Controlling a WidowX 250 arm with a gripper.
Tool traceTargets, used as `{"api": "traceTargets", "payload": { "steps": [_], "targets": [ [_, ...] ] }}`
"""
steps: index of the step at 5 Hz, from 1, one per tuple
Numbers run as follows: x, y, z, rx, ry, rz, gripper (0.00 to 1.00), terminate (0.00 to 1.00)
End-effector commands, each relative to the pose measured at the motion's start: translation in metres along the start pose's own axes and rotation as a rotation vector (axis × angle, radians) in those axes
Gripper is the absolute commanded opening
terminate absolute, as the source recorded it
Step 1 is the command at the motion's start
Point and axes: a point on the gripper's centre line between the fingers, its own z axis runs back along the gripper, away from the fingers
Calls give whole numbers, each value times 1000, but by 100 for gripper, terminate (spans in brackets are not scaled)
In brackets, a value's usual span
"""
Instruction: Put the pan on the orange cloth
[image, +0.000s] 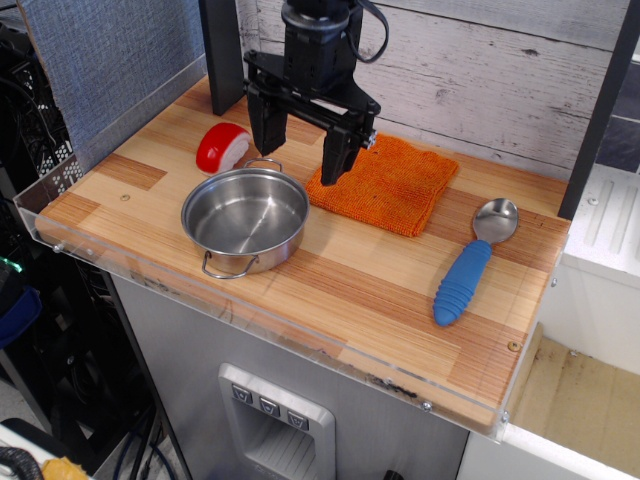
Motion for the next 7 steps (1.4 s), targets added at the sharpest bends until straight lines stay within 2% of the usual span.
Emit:
{"api": "traceTargets", "payload": {
  "steps": [1, 2, 3, 5, 6, 7],
  "targets": [
    [-7, 11, -10, -30, -5, 44, 100, 0],
    [-14, 12, -28, -48, 47, 46, 100, 0],
    [-23, 9, -40, -41, 76, 32, 100, 0],
    [-32, -3, -53, -9, 94, -4, 100, 0],
    [-31, -5, -58, 2, 94, 0, 0, 0],
    [-29, -6, -60, 10, 99, 1, 0, 0]
  ]
}}
